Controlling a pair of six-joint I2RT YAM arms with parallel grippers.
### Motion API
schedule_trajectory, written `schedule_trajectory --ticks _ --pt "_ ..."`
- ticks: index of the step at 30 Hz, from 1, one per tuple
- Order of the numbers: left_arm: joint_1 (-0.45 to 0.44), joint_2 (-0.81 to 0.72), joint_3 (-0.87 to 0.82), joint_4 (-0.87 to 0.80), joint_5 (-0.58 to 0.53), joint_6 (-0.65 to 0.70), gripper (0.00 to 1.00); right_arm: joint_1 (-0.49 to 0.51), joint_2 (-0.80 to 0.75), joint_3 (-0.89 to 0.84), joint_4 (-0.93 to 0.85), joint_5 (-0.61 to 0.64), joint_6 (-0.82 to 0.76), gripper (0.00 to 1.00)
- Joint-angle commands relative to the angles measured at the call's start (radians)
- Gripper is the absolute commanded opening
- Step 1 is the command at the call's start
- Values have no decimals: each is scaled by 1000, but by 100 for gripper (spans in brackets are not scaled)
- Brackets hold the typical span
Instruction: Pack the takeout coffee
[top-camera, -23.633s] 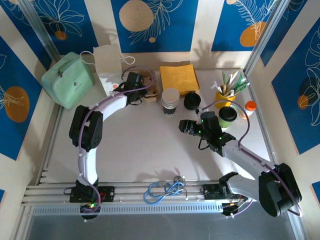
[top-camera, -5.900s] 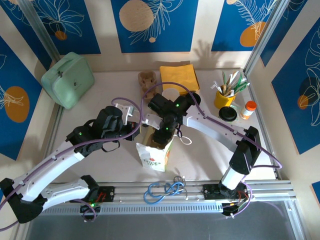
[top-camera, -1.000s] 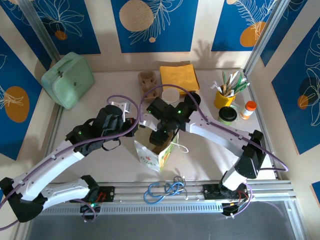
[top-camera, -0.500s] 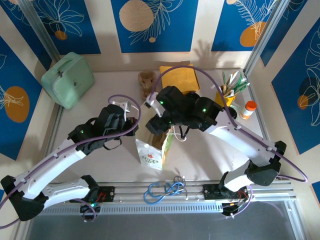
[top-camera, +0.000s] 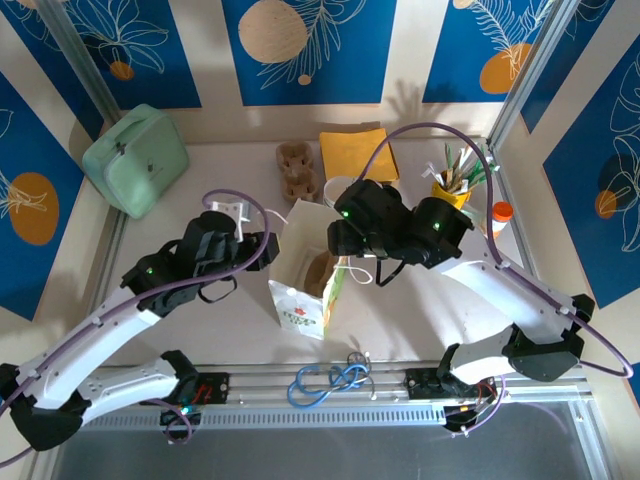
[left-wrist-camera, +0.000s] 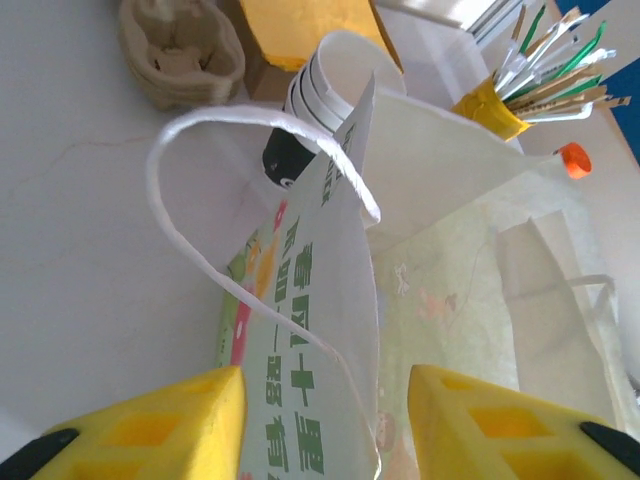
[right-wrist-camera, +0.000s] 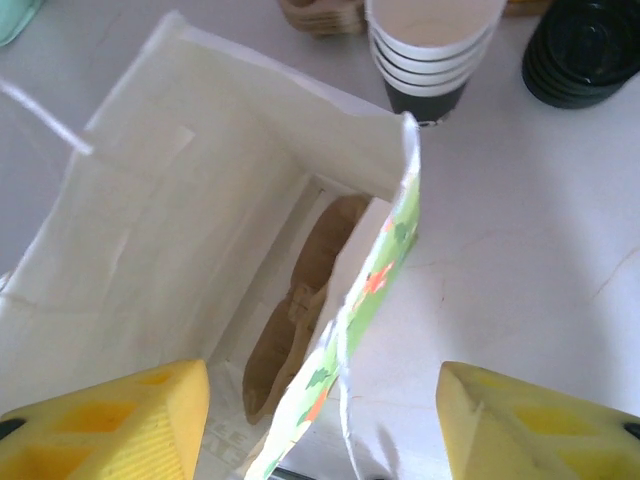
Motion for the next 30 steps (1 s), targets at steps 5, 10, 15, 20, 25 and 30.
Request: schedule_trajectory --ticks 5,10,15,20,25,30 --pt "-2 -49 29 -33 -76 45 48 -72 25 -61 49 -106 106 62" --pt "-3 -67 17 -35 -90 47 49 -125 74 -70 57 -199 100 57" --pt "-2 -59 16 -51 -105 41 51 -151 111 -71 60 -257 104 50" --pt "-1 -60 8 -50 -109 39 53 -166 125 -80 72 -284 100 39" --pt "-2 -71 5 -53 -119 37 55 -173 123 -85 79 -296 90 26" --pt "-2 -95 39 -109 -185 16 54 -159 85 -83 125 -289 43 9"
